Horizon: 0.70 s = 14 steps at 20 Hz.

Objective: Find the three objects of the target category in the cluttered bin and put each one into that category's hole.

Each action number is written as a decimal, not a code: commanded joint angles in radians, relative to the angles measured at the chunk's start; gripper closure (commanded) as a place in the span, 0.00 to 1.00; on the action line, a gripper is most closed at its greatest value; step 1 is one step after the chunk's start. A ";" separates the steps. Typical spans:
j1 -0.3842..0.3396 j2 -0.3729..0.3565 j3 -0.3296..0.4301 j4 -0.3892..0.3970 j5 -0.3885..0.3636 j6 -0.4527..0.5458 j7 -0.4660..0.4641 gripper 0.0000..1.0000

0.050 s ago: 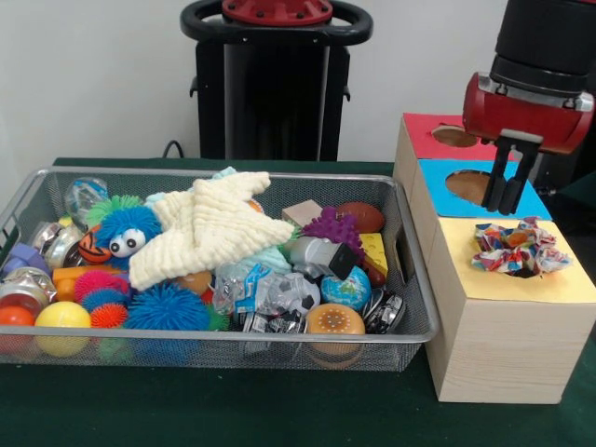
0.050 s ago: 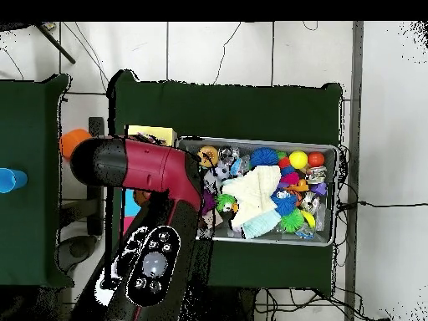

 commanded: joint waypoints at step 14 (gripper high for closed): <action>-0.017 0.079 0.097 0.069 0.029 -0.149 0.241 1.00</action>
